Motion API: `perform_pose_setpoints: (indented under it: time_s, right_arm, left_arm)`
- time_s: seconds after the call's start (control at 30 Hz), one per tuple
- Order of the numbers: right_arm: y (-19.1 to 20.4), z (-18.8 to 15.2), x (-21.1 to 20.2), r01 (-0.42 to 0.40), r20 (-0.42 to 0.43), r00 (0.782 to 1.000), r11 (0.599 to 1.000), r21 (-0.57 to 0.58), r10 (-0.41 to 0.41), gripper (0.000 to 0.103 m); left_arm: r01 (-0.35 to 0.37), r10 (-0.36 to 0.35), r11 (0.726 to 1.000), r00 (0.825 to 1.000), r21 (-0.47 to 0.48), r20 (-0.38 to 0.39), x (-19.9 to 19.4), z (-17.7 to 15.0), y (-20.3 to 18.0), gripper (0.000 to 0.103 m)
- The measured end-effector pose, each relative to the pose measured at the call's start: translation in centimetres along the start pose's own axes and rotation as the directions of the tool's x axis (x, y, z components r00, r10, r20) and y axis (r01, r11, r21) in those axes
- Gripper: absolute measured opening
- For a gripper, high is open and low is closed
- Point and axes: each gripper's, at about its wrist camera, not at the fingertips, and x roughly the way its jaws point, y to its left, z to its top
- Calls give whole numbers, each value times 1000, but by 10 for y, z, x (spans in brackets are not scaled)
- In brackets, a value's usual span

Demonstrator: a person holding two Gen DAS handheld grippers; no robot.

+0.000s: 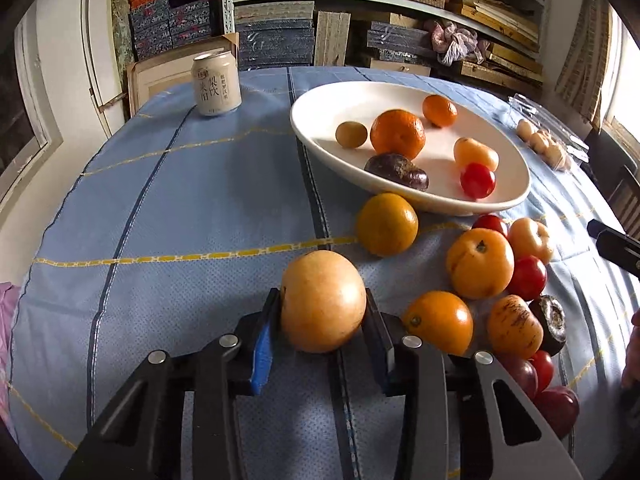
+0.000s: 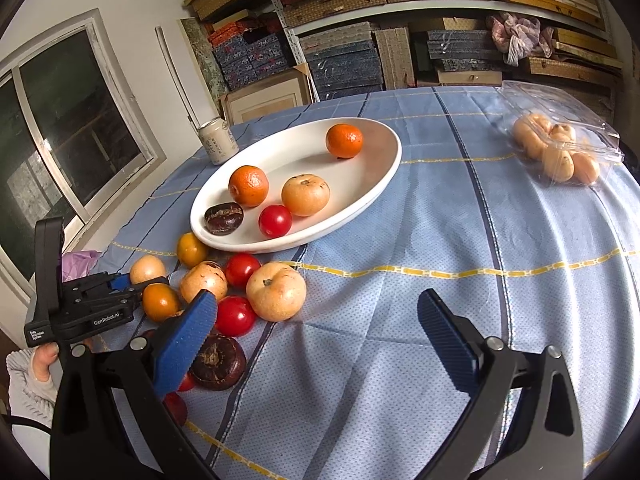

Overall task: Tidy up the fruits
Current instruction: 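Hold the yellow fruit in the left tool while the right tool grasps a pale apple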

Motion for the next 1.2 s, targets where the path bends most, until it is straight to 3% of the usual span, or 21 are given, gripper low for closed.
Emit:
perform_pose_setpoints:
  time_s: [0.33,0.57,0.67,0.7,0.73,0.97,1.2]
  right_arm:
    - [3,-2,4,2,-19,1000,1000,-17,-2,99]
    - [12,-5,5,0,-17,1000,997,-76,-1,98]
    - [19,-5,8,13,-28,999,993,-116,-16,89]
    - [18,-4,11,1,-46,999,994,-111,-6,80]
    - [17,-3,14,-14,-59,998,995,-95,8,78]
    - [6,12,32,-123,-101,986,990,71,129,78]
    - [11,8,44,-110,-128,985,992,63,118,74]
  left_arm:
    - [-43,42,999,999,27,23,-3,-3,-2,39]
    - [-50,51,998,997,-33,50,-8,0,9,39]
    - [-43,46,997,998,-64,53,-10,5,15,39]
    - [-42,45,997,998,-67,51,-10,5,15,39]
    - [-37,41,997,998,-69,48,-10,5,15,39]
    - [-6,11,998,997,-62,75,-20,7,11,36]
    - [0,4,999,998,-51,67,-19,6,9,36]
